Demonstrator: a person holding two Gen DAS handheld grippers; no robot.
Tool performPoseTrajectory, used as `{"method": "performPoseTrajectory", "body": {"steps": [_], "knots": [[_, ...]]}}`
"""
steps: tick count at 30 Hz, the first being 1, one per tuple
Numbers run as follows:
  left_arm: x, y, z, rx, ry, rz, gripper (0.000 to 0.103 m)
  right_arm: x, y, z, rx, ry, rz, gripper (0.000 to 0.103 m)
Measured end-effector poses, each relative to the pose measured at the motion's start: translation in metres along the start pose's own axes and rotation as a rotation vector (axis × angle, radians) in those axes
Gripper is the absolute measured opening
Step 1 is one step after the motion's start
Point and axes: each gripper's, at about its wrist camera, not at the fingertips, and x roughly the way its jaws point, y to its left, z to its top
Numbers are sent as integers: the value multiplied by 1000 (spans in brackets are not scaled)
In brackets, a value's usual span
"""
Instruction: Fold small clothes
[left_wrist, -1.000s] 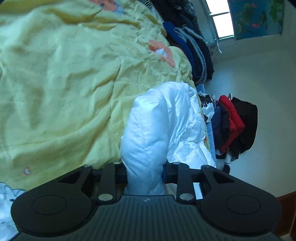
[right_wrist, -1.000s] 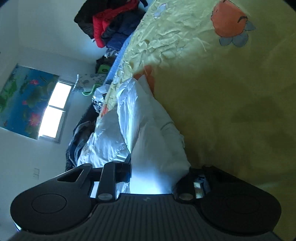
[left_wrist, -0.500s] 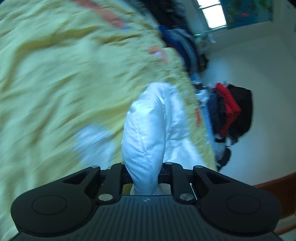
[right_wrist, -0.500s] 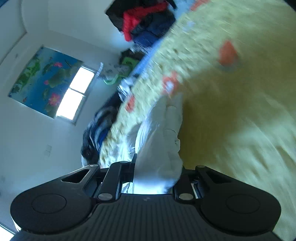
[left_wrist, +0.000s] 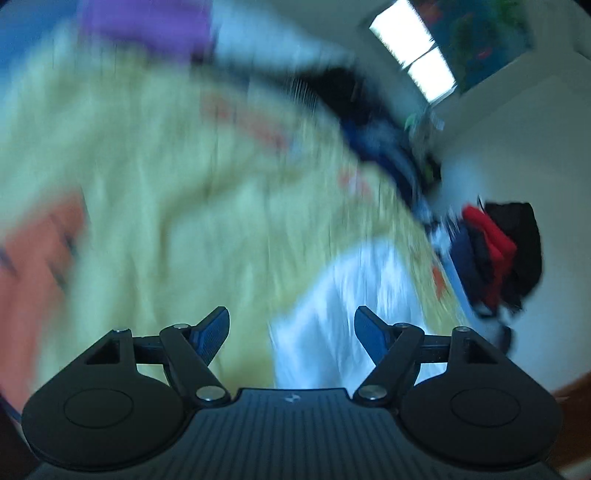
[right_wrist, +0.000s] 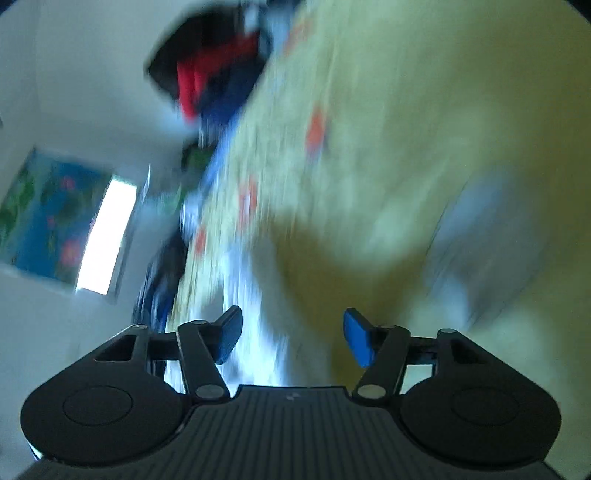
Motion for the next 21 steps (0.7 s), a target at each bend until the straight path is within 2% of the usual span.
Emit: {"method": "performPoseTrajectory", "body": {"steps": [1,3,4,6,7,10,11,12,14,17,18,19,21], "knots": [[-9,-13,5,74,-79,30,74,-8,9,9,-44,-44,-1,61],[-12,-53,6,281,-190,0,74,-5,38,19,-157,-52,17,61],[-6,-78,0,413,-226,-34,75,2,55,19,-215,-28,38,61],[13,-126,-18,617,-273,-90,75,31,99,9,-377,67,85,68],[28,-150,-27,693,-268,-118,75,49,122,-1,-467,120,96,79],[83,-209,-49,827,-177,-164,75,103,177,-41,-694,202,128,84],[106,-225,-55,876,-156,-137,75,121,187,-49,-730,229,130,88],[127,-238,-63,931,-146,-85,75,142,195,-58,-759,259,118,88],[168,-250,-78,1041,-109,10,75,184,202,-74,-823,304,32,87],[220,-237,-98,1169,-4,150,76,223,192,-105,-955,377,-105,87],[230,-227,-98,1154,22,148,76,230,183,-112,-985,387,-135,87],[230,-218,-93,1113,27,120,78,231,174,-114,-999,384,-113,95],[235,-210,-85,1062,61,100,79,230,164,-110,-986,383,-75,98]]}}
